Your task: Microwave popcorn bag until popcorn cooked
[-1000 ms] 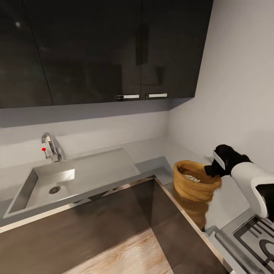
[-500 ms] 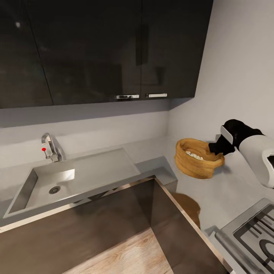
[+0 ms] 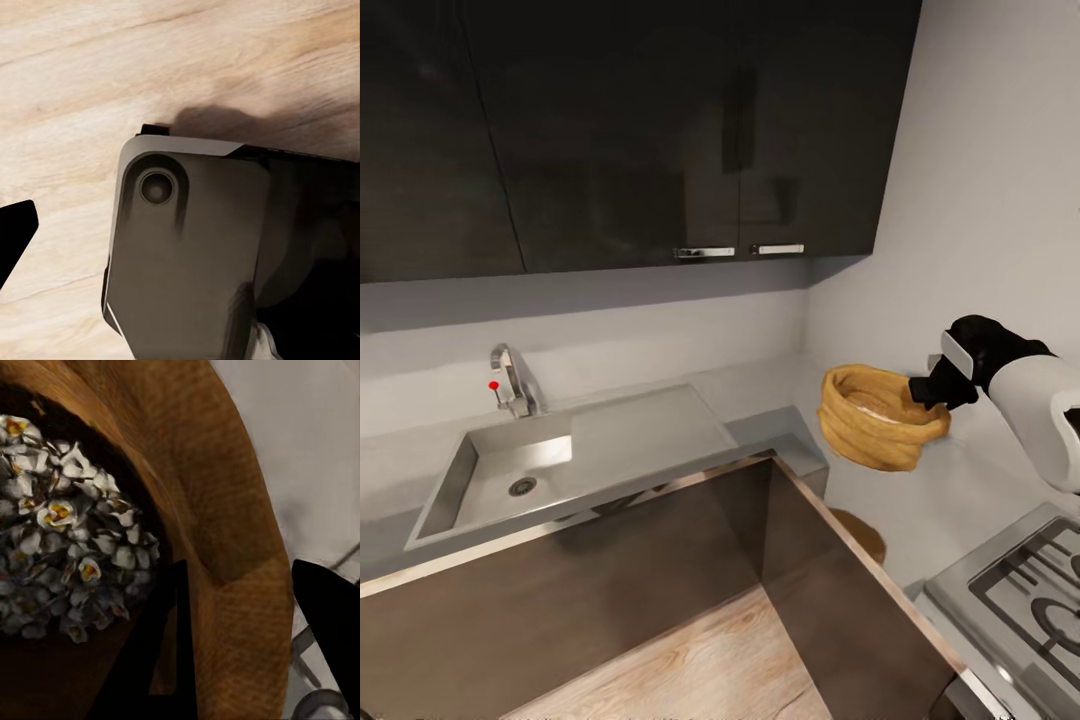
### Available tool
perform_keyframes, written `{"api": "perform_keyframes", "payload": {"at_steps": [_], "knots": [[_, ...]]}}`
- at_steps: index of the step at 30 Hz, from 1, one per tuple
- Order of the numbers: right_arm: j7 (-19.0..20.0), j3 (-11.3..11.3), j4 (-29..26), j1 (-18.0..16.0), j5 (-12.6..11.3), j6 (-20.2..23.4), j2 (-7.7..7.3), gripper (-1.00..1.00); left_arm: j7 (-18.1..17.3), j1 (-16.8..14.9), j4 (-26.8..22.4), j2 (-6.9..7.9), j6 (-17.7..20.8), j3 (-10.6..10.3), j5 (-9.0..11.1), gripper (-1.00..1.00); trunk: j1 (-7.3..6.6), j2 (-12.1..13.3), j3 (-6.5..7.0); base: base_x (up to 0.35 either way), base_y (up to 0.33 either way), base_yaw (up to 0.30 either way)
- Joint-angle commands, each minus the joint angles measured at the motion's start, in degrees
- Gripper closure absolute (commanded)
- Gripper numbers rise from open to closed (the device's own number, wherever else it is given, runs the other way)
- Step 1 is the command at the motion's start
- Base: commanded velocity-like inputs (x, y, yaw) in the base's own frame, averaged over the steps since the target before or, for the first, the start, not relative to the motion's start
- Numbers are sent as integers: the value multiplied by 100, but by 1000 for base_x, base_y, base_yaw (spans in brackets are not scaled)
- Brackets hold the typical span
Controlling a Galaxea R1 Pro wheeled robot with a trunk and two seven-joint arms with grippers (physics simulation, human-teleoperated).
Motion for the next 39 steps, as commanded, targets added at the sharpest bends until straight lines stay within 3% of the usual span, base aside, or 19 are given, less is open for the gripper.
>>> {"api": "perform_keyframes", "payload": {"at_steps": [1,4,6,7,8,9,11,13,15,17,20,26,29,34,39], "knots": [[27,-86,64,-5,-6,23,-3,100,-28,-5,7,-2,-17,30,26,-100,3,-14,-14,-25,21,0],[-172,-429,133,7,-9,23,4,100,-28,-5,7,-16,-15,29,22,-100,3,-14,-14,-10,8,0],[-607,-825,132,11,-13,23,18,100,-28,-5,7,-12,-17,29,24,-100,3,-14,-14,-2,2,0],[-1027,-1279,114,15,-14,23,21,100,-28,-5,7,-7,-16,29,25,-100,3,-14,-14,0,0,0],[-1281,-1552,105,21,-14,23,27,100,-28,-5,7,-9,-16,29,26,-100,3,-14,-14,0,0,0],[-1724,-1990,95,30,-15,23,41,100,-28,-5,7,-11,-15,29,26,-100,3,-14,-14,0,0,0],[-2387,-2557,81,35,-15,23,58,100,-28,-5,7,-12,-15,29,26,-100,3,-14,-14,0,0,0],[-3260,-3372,69,44,-13,23,83,100,-28,-5,7,-6,-15,30,26,-100,3,-14,-14,0,0,0],[-3736,-3869,66,47,-8,23,94,100,-28,-5,7,-5,-17,29,26,-100,3,-14,-14,0,0,0],[-4062,-4086,64,47,-8,23,134,100,-28,-5,7,-4,-18,29,26,-100,3,-14,-14,0,0,0],[-4469,-4173,58,54,-7,11,298,100,-28,-5,7,-4,-16,29,26,-100,3,-14,-14,0,0,0],[-5364,-4230,55,63,-15,-360,805,100,-28,-5,7,-7,-16,29,26,-100,3,-14,-14,0,0,-120],[-5537,-4509,55,65,-15,-441,958,100,-28,-5,7,-6,-15,29,26,-100,3,-14,-14,0,0,-281],[-5863,-4824,59,65,-15,-531,992,100,-28,-5,7,-3,-15,29,26,-100,3,-14,-14,0,0,-211],[-5876,-4856,64,71,-15,-536,993,100,-28,-5,7,5,-15,37,26,-100,3,-14,-14,-51,1,-14]]}}
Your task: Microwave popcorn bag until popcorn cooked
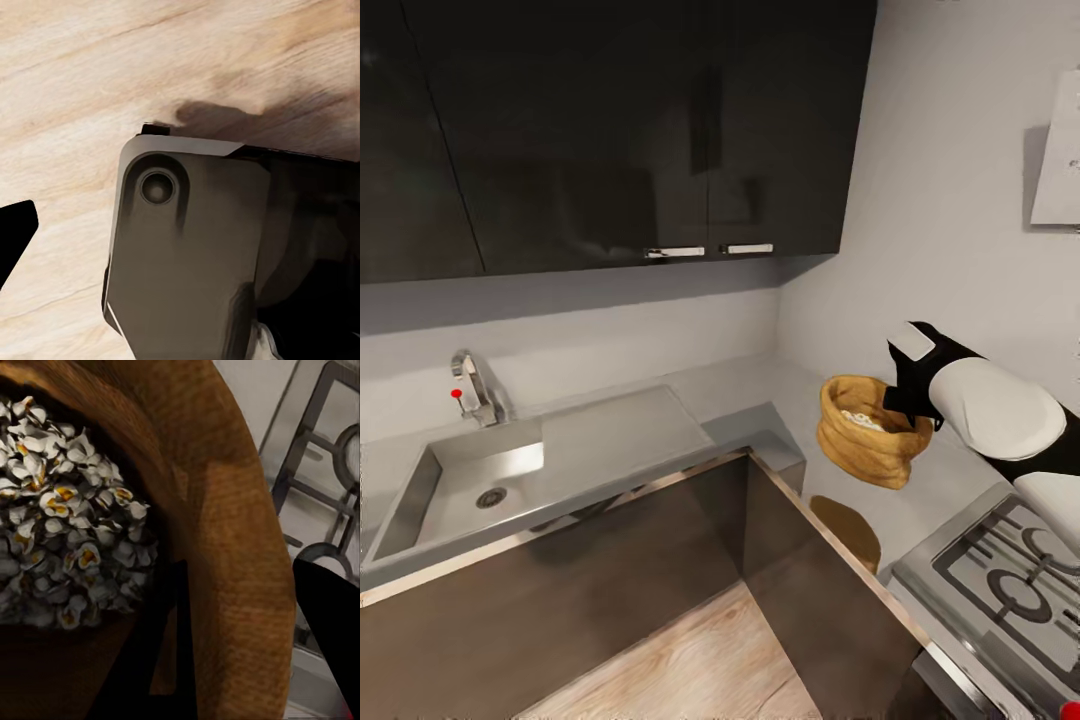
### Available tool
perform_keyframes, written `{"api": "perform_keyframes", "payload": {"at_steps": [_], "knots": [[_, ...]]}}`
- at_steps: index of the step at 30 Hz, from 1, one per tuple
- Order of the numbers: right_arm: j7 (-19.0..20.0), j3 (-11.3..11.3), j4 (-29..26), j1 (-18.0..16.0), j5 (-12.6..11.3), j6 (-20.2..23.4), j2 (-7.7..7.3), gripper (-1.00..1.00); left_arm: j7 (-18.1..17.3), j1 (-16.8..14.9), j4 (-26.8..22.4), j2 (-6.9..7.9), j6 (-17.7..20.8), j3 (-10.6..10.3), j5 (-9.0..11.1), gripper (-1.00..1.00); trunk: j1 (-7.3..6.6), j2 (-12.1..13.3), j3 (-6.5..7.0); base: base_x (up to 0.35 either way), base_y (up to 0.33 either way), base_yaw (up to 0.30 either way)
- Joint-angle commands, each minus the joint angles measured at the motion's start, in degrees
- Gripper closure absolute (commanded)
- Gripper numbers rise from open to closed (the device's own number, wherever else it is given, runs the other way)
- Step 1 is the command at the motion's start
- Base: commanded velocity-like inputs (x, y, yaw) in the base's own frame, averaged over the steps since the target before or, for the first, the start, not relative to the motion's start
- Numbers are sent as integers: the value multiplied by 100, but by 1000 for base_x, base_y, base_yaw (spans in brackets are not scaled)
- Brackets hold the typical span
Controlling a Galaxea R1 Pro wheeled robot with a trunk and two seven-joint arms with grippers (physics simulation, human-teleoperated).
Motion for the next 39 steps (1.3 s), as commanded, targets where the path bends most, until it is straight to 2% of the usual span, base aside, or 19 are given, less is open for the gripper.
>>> {"api": "perform_keyframes", "payload": {"at_steps": [1,7,10,11,13,14,15,16,20,26,35,39], "knots": [[-44,-10,-2,-6,-6,17,-2,100,-28,-5,5,3,-16,32,21,-100,1,-13,-14,-269,46,-1],[-64,-28,-7,-3,-1,17,-3,100,-28,-5,5,1,-15,24,17,-100,1,-13,-14,-326,102,-183],[-347,-134,-58,-15,-9,9,-3,100,-28,-5,5,0,-15,23,16,-100,1,-13,-14,-317,123,-294],[-419,-265,-169,-13,-10,8,-3,100,-28,-5,5,0,-15,23,16,-100,1,-13,-14,-152,66,-299],[-748,-819,-642,-8,-11,-5,0,100,-28,-5,5,0,-15,23,16,-100,1,-13,-14,-47,21,-300],[-1185,-1333,-964,-4,-11,-152,4,100,-28,-5,5,0,-15,23,18,-100,1,-13,-14,-8,4,-300],[-1388,-1614,-1058,-3,-11,-318,3,100,-28,-5,5,0,-15,23,23,-100,1,-13,-14,-3,1,-300],[-1471,-1730,-1098,-3,-11,-427,0,100,-28,-5,5,0,-16,23,25,-100,1,-13,-14,-1,0,-300],[-1564,-1802,-1130,-3,-11,-568,-3,100,-28,-5,5,-5,-17,23,25,-100,1,-13,-14,0,0,-300],[-1987,-1937,-1124,-3,-12,-970,-8,100,-28,-5,5,-37,-16,23,25,-100,1,-13,-14,0,0,-300],[-2178,-1872,-1128,16,77,-1080,-16,100,-28,-5,5,-54,-20,18,27,-100,1,-13,-14,0,0,-300],[-2279,-1720,-1119,47,87,-1155,-13,100,-28,-5,5,-53,-21,20,25,-100,1,-13,-14,0,0,-298]]}}
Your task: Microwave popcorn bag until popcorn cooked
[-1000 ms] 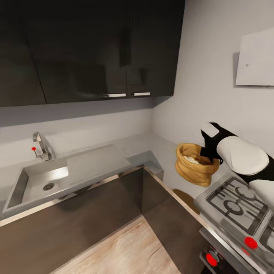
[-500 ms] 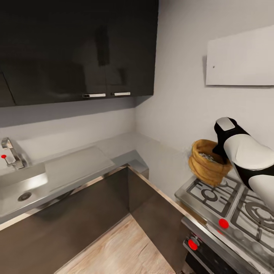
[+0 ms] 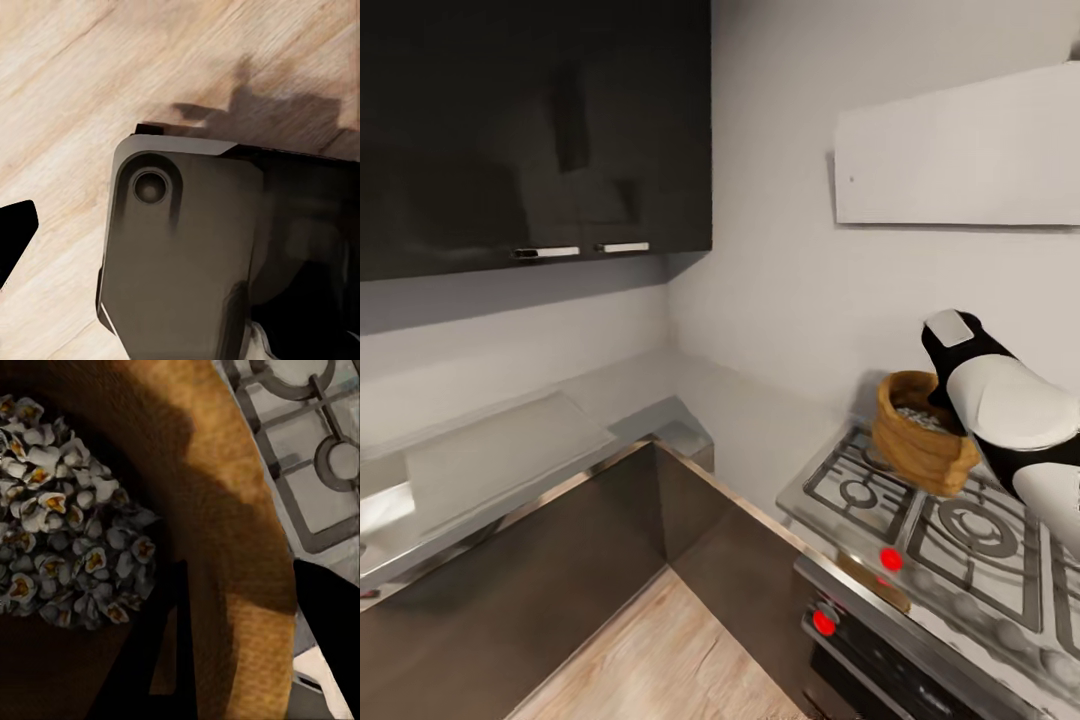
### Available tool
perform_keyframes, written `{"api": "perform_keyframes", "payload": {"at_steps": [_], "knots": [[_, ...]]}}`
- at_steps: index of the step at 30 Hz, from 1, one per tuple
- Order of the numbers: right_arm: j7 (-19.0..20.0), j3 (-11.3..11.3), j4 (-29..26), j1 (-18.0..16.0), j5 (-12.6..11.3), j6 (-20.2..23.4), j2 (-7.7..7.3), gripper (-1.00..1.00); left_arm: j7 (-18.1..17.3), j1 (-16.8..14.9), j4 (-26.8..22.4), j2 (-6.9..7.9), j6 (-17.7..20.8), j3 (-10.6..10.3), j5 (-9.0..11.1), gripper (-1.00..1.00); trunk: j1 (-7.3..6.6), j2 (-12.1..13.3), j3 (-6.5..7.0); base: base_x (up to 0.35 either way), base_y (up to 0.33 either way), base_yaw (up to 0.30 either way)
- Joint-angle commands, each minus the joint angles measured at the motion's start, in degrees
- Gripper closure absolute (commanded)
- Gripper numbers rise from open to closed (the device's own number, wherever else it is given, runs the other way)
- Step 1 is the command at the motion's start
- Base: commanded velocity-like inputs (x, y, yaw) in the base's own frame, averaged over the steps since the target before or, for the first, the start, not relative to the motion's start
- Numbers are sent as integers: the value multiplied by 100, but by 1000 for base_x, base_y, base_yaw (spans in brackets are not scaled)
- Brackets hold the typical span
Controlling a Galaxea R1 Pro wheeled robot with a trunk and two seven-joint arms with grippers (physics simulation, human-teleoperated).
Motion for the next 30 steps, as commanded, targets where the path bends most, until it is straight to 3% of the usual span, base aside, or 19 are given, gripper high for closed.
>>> {"api": "perform_keyframes", "payload": {"at_steps": [1,2,5,11,17,30], "knots": [[-27,44,-2,-6,-3,57,-3,100,-28,-5,5,2,-15,37,26,-100,4,-14,-14,-52,0,-223],[-6,176,3,-5,-11,59,-11,100,-26,-5,5,6,-16,39,20,-100,4,-14,-14,-241,0,-73],[65,262,39,-4,-21,104,-31,100,-27,-5,5,24,-16,39,21,-100,4,-14,-14,-309,0,-22],[308,267,46,68,-22,238,-55,100,-24,-5,5,26,-16,40,26,-100,4,-14,-14,-336,1,-2],[221,271,13,124,0,207,-60,100,-25,-5,5,34,-16,48,34,-100,4,-14,-14,-337,111,-1],[193,287,38,124,-12,219,-14,100,-23,-5,5,34,-16,40,19,-100,4,-14,-14,-330,164,-181]]}}
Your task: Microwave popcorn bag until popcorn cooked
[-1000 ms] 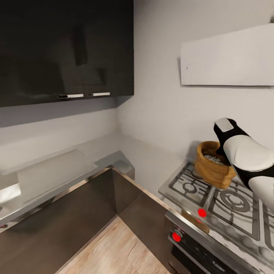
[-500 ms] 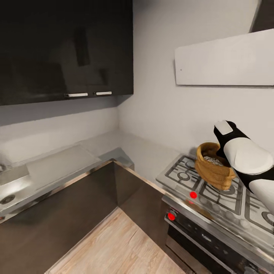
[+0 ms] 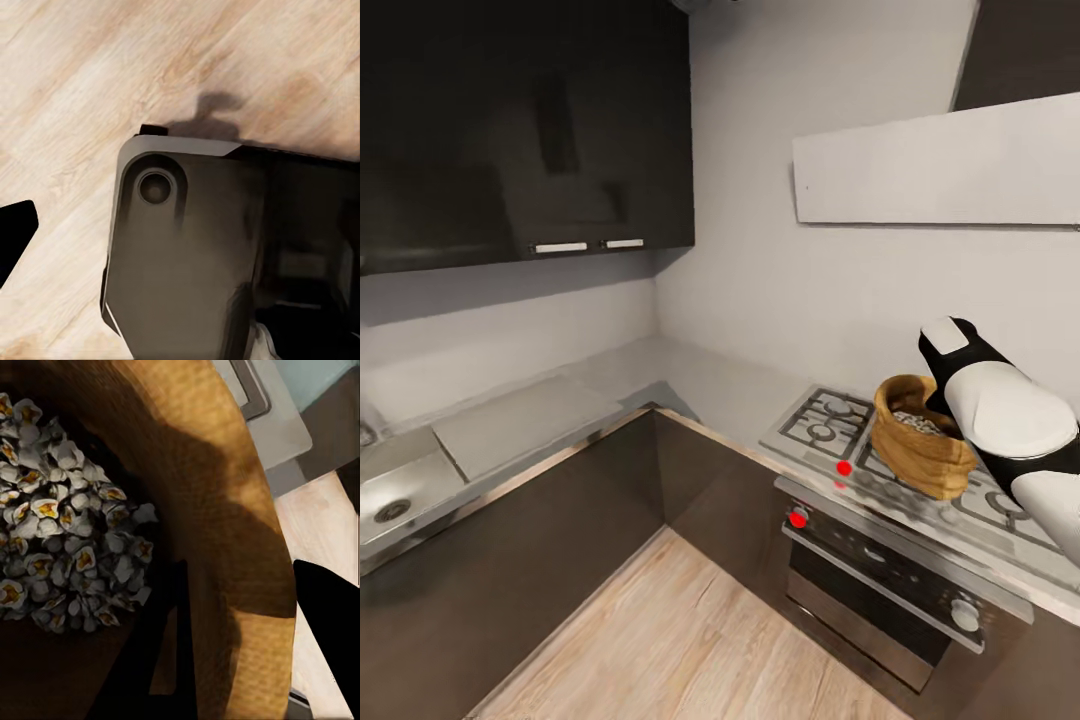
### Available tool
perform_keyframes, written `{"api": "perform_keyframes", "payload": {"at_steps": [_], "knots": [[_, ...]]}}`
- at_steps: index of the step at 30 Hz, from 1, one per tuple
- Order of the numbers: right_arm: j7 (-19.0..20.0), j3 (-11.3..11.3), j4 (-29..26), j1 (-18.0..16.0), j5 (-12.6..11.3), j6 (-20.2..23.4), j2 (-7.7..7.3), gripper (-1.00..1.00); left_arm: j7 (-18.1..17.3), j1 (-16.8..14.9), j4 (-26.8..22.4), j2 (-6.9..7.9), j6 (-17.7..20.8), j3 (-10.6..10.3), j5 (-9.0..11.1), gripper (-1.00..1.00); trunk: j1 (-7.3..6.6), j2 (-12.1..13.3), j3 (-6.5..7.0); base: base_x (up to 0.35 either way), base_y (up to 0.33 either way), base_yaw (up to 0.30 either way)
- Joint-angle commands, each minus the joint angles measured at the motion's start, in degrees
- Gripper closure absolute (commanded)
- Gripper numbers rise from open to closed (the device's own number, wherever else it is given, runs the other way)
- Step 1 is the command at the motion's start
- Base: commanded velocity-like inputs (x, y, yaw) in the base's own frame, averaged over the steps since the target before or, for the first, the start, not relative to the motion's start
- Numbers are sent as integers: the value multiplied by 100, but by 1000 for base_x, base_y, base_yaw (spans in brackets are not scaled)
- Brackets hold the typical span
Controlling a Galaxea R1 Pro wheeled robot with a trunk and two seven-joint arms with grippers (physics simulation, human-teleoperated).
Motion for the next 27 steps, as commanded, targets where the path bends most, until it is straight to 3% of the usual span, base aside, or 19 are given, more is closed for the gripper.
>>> {"api": "perform_keyframes", "payload": {"at_steps": [1,3,7,11,27], "knots": [[-18,3,8,-6,0,56,13,100,-26,-6,7,-1,-16,29,24,-100,0,-15,-14,-329,133,-10],[-10,16,22,-4,-6,57,62,100,-28,-6,7,-8,-16,29,23,-100,0,-15,-14,-329,132,-5],[40,17,10,-12,-9,25,663,100,-29,-6,7,-27,-16,27,23,-100,0,-15,-14,-329,129,0],[38,4,-10,-20,-21,5,934,100,-31,-6,7,-36,-16,21,15,-100,0,-15,-14,-329,127,0],[35,-54,-21,-13,-53,-109,983,100,-30,-6,7,-43,-16,20,14,-100,0,-15,-18,-329,127,-13]]}}
